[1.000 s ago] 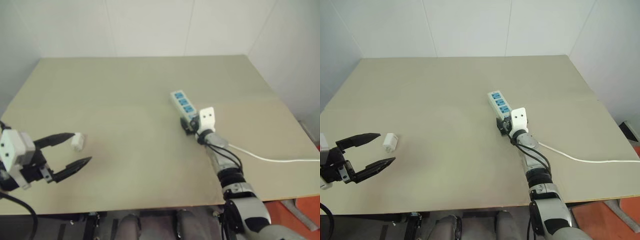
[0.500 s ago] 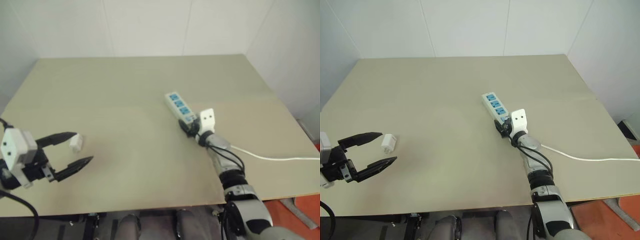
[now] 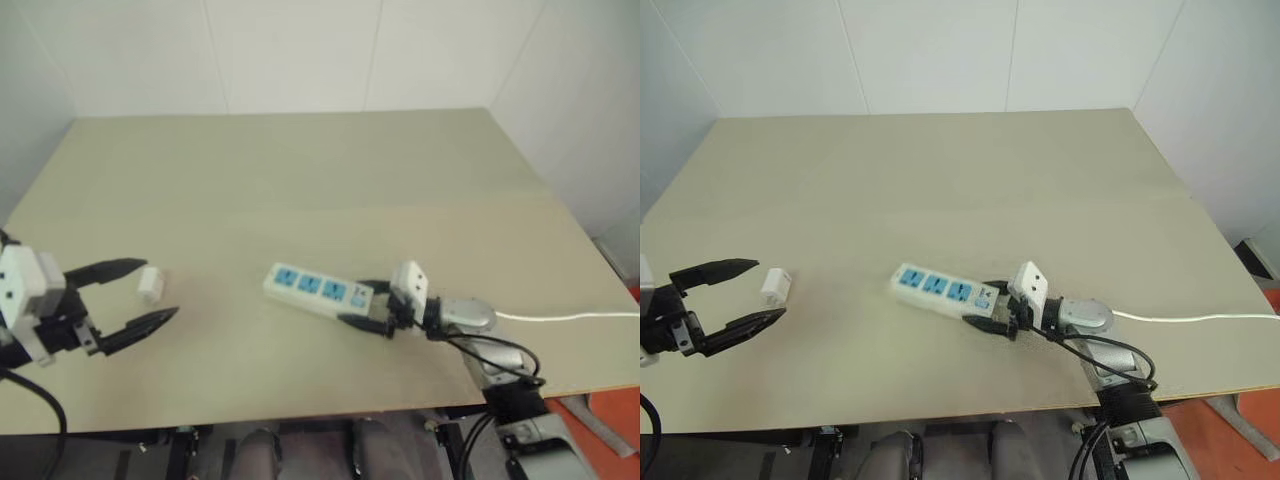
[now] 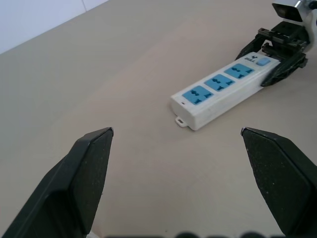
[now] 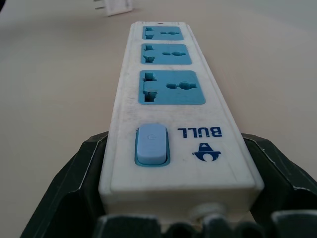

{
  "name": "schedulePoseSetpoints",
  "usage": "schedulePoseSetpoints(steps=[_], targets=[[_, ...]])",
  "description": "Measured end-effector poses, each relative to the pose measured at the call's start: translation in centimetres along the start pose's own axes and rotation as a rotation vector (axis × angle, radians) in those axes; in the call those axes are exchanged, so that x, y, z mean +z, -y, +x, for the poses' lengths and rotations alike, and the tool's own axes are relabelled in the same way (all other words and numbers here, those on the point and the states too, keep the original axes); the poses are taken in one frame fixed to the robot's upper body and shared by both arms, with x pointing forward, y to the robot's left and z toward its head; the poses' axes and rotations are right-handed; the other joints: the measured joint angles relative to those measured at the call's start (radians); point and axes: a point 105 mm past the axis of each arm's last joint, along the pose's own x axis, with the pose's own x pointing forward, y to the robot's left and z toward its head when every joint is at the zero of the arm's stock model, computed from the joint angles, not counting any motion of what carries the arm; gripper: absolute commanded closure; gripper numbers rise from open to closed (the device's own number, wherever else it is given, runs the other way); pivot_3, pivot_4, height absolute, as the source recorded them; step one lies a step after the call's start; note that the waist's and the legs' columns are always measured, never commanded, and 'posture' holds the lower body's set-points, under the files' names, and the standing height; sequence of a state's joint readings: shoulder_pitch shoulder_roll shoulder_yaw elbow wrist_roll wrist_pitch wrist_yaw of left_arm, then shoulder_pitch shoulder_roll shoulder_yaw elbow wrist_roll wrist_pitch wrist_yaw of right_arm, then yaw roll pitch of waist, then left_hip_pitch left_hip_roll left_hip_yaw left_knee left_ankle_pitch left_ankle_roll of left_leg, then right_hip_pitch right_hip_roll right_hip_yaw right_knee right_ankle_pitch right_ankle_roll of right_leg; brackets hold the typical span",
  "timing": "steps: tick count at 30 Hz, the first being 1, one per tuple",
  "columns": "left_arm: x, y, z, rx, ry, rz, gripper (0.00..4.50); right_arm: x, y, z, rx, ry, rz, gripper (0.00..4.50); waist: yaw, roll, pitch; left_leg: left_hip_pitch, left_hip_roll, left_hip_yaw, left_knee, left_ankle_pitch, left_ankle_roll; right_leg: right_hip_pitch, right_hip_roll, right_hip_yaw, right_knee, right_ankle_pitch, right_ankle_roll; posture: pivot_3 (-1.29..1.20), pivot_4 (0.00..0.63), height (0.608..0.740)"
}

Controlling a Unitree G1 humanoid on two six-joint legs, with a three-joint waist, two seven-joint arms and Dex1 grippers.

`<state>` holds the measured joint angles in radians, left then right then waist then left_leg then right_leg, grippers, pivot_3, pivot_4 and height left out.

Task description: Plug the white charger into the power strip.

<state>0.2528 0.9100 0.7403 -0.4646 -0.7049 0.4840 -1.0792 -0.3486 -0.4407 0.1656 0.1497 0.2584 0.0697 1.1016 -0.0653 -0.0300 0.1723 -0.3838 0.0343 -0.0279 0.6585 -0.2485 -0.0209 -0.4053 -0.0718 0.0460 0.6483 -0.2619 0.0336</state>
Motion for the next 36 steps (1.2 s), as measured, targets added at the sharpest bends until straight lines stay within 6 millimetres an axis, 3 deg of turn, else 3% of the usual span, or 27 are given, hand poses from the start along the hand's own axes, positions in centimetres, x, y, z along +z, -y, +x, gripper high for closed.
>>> schedulePoseSetpoints(steps=[8,19,22,27,29,32,36], targets=[[-0.8,-0.8,-0.6,0.034,-0.069,-0.007,0.00,0.3,-1.4,0.3,0.160,-0.013,-0.085,1.08,-0.001,0.000,0.000,0.000,0.000,0.000,0.000,0.000,0.000,0.000,0.000,0.000,0.000,0.000,0.000,0.00,0.150,0.740],[-1.5,-4.5,-1.5,0.214,-0.227,-0.029,0.00,0.8,0.2,0.7,0.245,-0.031,-0.191,1.08,0.005,0.000,0.000,0.000,0.000,0.000,0.000,0.000,0.000,0.000,0.000,-0.001,0.000,0.000,0.000,0.00,0.150,0.740],[-0.8,-6.1,-0.7,0.293,-0.246,-0.094,0.00,0.6,0.1,0.8,0.244,-0.019,-0.188,1.08,0.009,0.000,0.000,0.000,0.000,-0.002,0.000,0.000,0.000,0.000,0.001,-0.001,0.001,0.000,0.000,0.00,0.150,0.740],[3.8,-9.5,1.9,0.452,-0.170,-0.222,0.00,0.3,-0.2,1.2,0.242,-0.007,-0.175,1.08,0.021,-0.001,0.000,0.000,-0.001,-0.003,0.002,0.000,0.000,0.000,0.001,-0.002,0.004,0.000,0.000,0.00,0.150,0.740],[4.7,-10.7,2.5,0.516,-0.197,-0.291,0.00,0.4,-0.3,1.3,0.242,-0.004,-0.177,1.08,0.020,-0.001,0.000,0.000,-0.001,-0.004,0.002,0.000,-0.001,0.000,0.001,-0.002,0.009,0.000,0.001,0.00,0.150,0.740],[4.8,-11.3,3.4,0.572,-0.273,-0.385,0.00,0.4,-0.2,1.3,0.234,-0.002,-0.175,1.08,0.015,-0.001,0.000,0.000,-0.001,-0.003,0.002,0.000,-0.001,-0.001,0.001,-0.001,0.012,0.000,0.001,0.00,0.150,0.740],[3.5,-12.8,3.9,0.706,-0.418,-0.479,0.00,0.4,-0.2,1.3,0.221,-0.001,-0.176,1.08,0.014,-0.001,0.000,-0.001,-0.001,-0.004,0.002,0.001,-0.001,-0.003,0.002,-0.001,0.013,0.000,0.001,0.00,0.150,0.740]])
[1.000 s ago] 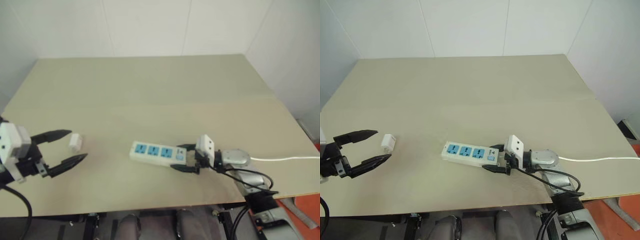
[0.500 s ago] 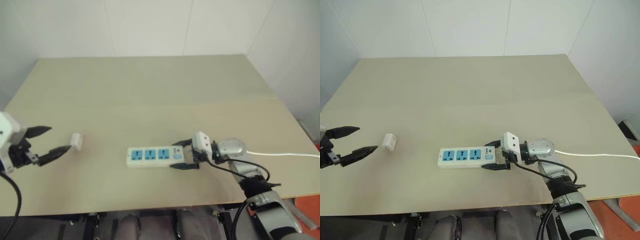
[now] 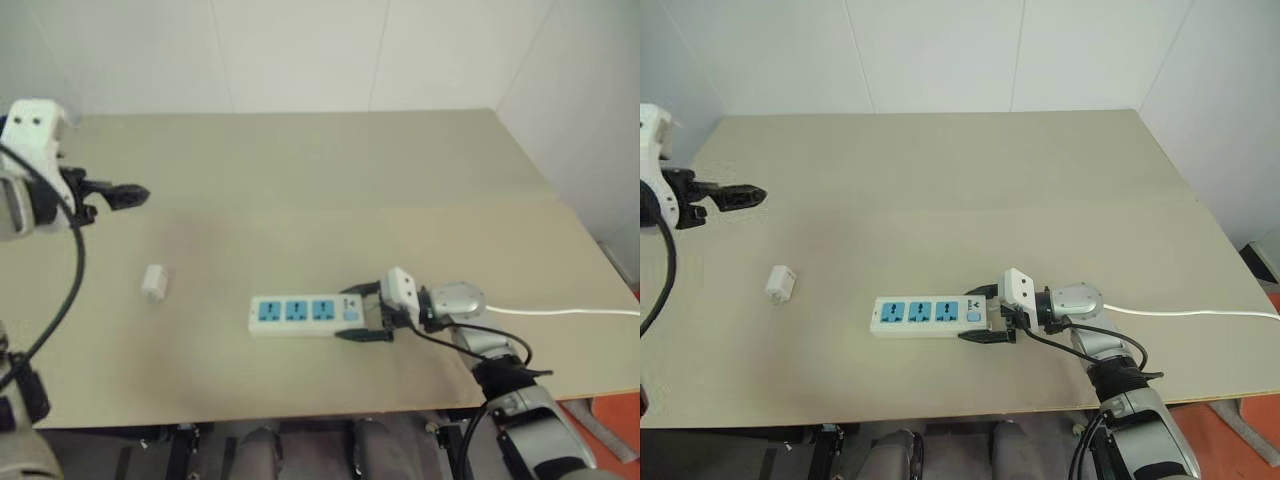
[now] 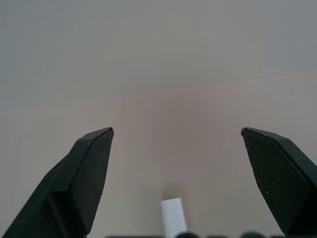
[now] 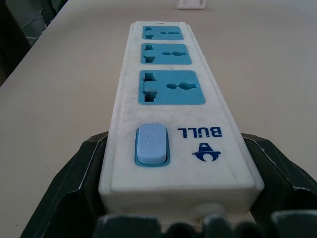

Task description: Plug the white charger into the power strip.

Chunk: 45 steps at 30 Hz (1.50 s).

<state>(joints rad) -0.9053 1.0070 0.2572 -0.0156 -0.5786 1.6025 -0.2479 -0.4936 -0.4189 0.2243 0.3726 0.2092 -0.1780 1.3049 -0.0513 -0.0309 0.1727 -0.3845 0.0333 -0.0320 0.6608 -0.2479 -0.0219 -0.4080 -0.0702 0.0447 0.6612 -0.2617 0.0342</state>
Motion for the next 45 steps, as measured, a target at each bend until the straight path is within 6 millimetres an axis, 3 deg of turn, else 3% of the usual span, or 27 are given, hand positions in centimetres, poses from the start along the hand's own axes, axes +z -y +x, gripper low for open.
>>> schedulePoseSetpoints(steps=[9,19,31,38,45], targets=[[-1.1,-0.7,2.2,0.012,-0.277,-0.149,0.00,0.0,-0.3,0.0,-0.020,0.005,0.001,1.08,0.005,-0.001,0.000,-0.005,-0.001,0.001,0.000,0.001,-0.001,-0.009,-0.002,0.001,0.004,0.000,0.000,0.00,0.150,0.740],[-5.8,-1.0,3.9,0.097,-0.579,-0.280,0.00,0.1,-0.7,0.3,-0.034,0.013,0.016,1.08,0.004,-0.001,0.000,-0.008,-0.002,0.002,0.001,0.001,-0.002,-0.014,-0.003,0.001,0.005,0.000,0.000,0.00,0.150,0.740],[-7.1,1.2,5.4,0.093,-0.677,-0.291,0.00,0.0,-1.1,0.5,-0.057,0.020,0.038,1.08,0.003,-0.001,0.000,-0.008,-0.003,0.002,0.001,0.004,-0.006,-0.014,-0.003,0.001,0.004,0.000,0.000,0.00,0.150,0.740],[-7.9,1.0,5.7,0.134,-0.713,-0.278,0.00,-0.1,-1.5,0.6,-0.075,0.025,0.052,1.08,0.003,-0.001,0.000,-0.008,-0.004,0.002,0.001,0.004,-0.007,-0.014,-0.003,0.001,0.004,0.000,0.000,0.00,0.150,0.740],[-8.6,2.0,6.7,0.129,-0.741,-0.259,0.00,-0.1,-1.7,0.7,-0.093,0.028,0.063,1.08,0.003,-0.001,0.000,-0.008,-0.004,0.002,0.001,0.005,-0.007,-0.014,-0.003,0.001,0.004,0.000,0.000,0.00,0.150,0.740]])
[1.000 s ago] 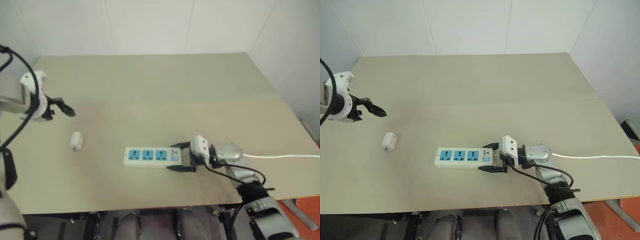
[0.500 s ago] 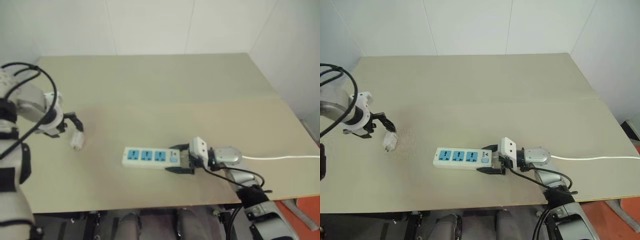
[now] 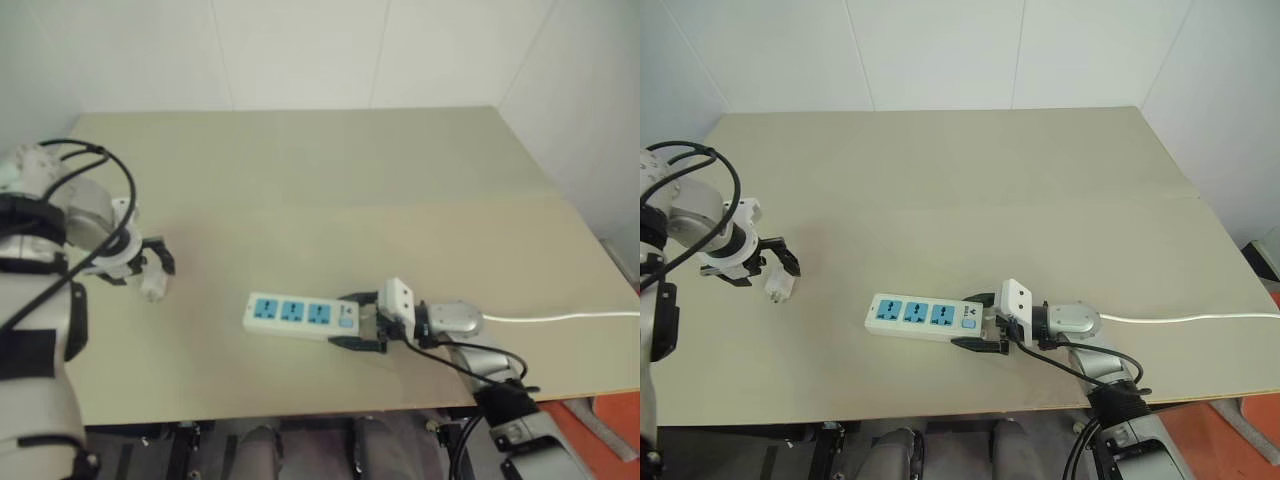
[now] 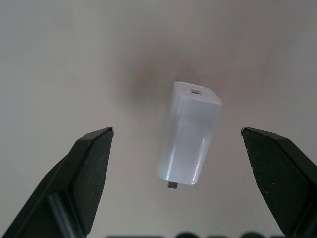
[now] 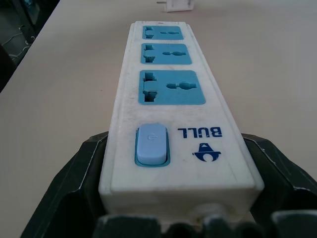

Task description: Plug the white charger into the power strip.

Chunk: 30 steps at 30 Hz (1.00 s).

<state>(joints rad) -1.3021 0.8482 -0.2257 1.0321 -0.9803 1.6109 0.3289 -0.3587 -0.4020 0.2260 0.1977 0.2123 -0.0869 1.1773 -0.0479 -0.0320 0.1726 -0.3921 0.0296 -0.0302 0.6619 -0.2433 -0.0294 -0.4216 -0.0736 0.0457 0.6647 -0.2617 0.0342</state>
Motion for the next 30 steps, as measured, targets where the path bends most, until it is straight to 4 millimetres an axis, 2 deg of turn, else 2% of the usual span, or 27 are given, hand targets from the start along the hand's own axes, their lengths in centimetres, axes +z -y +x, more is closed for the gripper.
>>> schedulePoseSetpoints(steps=[7,27,30], targets=[[0.2,0.8,0.6,-0.005,0.000,0.010,0.00,0.0,-0.2,0.0,-0.015,0.002,0.007,1.08,0.000,0.000,0.000,0.000,0.000,0.000,0.000,0.000,0.000,0.000,0.000,0.000,0.000,0.000,0.000,0.00,0.150,0.740],[1.2,1.0,1.7,-0.004,0.058,-0.009,0.00,0.0,-0.6,0.0,-0.039,0.000,0.025,1.08,0.000,0.000,0.000,0.000,0.000,0.000,0.000,0.000,0.000,0.000,0.000,0.000,0.001,0.000,0.000,0.00,0.150,0.740],[1.3,1.3,1.9,-0.011,0.064,0.000,0.58,0.1,-0.6,0.0,-0.044,-0.001,0.025,1.08,0.001,0.000,0.000,0.000,0.000,0.000,0.000,0.000,0.000,0.000,0.000,0.000,0.001,0.000,0.000,0.00,0.150,0.740]])
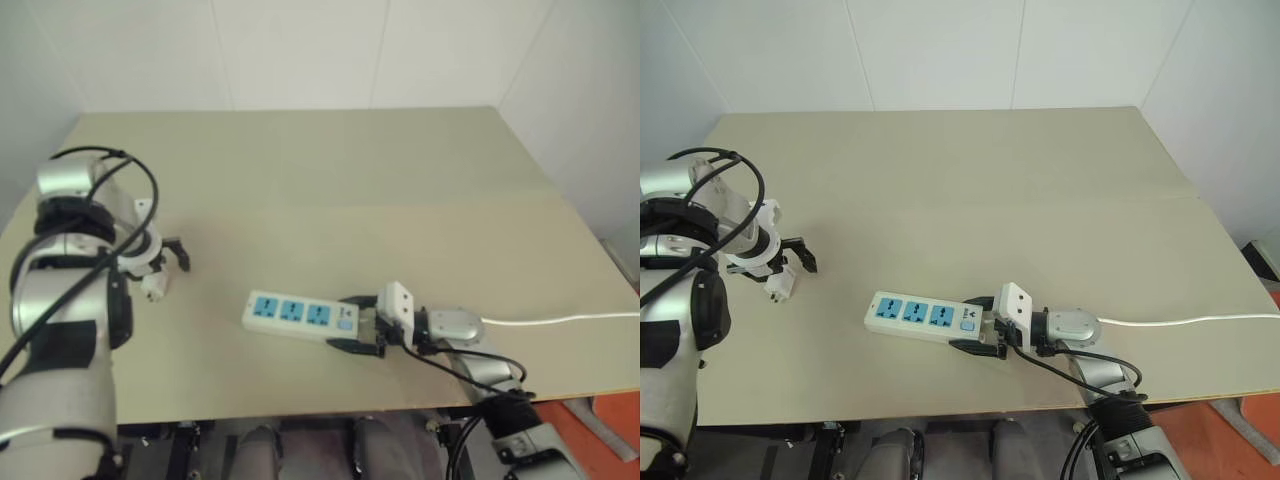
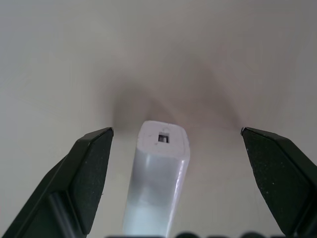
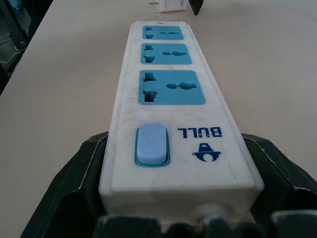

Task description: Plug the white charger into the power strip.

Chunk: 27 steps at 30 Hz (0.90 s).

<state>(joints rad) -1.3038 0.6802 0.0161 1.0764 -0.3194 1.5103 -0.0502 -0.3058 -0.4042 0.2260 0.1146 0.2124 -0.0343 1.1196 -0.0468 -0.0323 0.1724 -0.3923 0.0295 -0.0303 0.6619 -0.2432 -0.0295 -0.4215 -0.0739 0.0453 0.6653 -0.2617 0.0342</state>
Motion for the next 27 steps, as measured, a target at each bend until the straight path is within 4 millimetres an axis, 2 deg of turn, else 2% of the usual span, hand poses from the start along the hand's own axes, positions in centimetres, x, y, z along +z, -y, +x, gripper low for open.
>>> schedulePoseSetpoints(steps=[7,9,18,22,27], targets=[[0.0,0.3,0.1,-0.023,0.001,0.008,2.93,0.0,-0.1,-0.1,-0.008,-0.003,-0.002,1.08,0.000,0.000,0.000,0.000,0.000,0.000,0.000,0.000,0.000,0.000,0.000,0.000,0.000,0.000,0.000,0.00,0.150,0.740],[0.1,0.3,0.0,-0.024,0.005,0.009,3.44,0.0,-0.1,-0.2,-0.008,-0.006,-0.003,1.08,0.000,0.000,0.000,0.000,0.000,0.000,0.000,0.000,0.000,0.000,0.000,0.000,0.000,0.000,0.000,0.00,0.150,0.740],[0.2,0.4,0.0,-0.052,0.010,0.014,3.45,0.1,0.0,-0.2,-0.011,-0.008,-0.002,1.08,0.001,0.000,0.000,0.000,0.000,0.000,0.000,0.000,0.000,0.000,0.000,0.000,0.000,0.000,0.000,0.00,0.150,0.740],[1.2,1.8,-0.9,-0.113,0.080,0.093,3.45,0.1,0.1,-0.2,-0.013,-0.009,-0.004,1.08,0.001,0.000,0.000,0.000,0.000,0.000,0.000,0.000,0.000,0.000,0.000,0.000,0.001,0.000,0.000,0.00,0.150,0.740],[2.7,4.9,-2.0,-0.218,0.281,0.342,3.45,0.1,0.3,-0.1,-0.025,-0.008,0.000,1.08,0.001,0.000,0.000,0.000,0.000,0.000,0.000,0.000,0.000,0.000,0.000,0.000,0.002,0.000,0.000,0.00,0.150,0.740]])
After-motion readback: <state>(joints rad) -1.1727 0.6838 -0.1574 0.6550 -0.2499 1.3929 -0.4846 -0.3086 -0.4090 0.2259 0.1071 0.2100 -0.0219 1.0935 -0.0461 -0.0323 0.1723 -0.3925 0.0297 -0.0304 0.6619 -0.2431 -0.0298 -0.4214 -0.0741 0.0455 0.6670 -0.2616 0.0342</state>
